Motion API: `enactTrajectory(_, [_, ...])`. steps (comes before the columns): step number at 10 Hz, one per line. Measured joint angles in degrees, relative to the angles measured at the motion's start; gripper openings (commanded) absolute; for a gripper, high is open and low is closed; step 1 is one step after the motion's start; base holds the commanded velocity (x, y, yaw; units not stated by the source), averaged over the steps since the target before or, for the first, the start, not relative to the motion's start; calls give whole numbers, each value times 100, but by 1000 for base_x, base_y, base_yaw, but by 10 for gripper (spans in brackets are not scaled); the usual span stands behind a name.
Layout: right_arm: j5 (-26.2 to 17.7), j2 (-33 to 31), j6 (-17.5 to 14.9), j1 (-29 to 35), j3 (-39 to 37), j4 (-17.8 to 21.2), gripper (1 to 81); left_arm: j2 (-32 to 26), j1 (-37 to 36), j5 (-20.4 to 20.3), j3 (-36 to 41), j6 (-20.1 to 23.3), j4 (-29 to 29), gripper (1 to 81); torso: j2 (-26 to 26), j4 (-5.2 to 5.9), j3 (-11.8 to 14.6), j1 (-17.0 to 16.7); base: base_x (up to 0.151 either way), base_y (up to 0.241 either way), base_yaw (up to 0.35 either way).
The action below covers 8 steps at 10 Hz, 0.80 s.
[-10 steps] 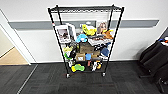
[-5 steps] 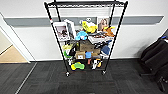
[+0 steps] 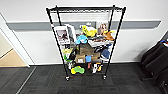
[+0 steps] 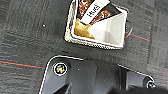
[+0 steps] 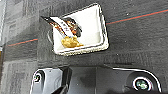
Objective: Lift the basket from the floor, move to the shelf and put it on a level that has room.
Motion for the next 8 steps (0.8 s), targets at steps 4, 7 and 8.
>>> enactTrajectory(4, [-39, 0, 0, 71, 0, 1, 811, -30, -15, 2, -11, 0, -24, 811, -684, 0, -551, 433, 0, 0, 0])
enactTrajectory(7, [-41, 6, 2, 145, 0, 9, 811, -24, -129, 11, -10, 0, -37, 811, -1272, 0, -1104, 809, 0, 0, 0])
enactTrajectory(8, [-37, 13, 38, 176, -6, 9, 811, -9, -196, 60, -10, 2, -44, 811, -1434, 0, -1259, 914, 0, 0, 0])
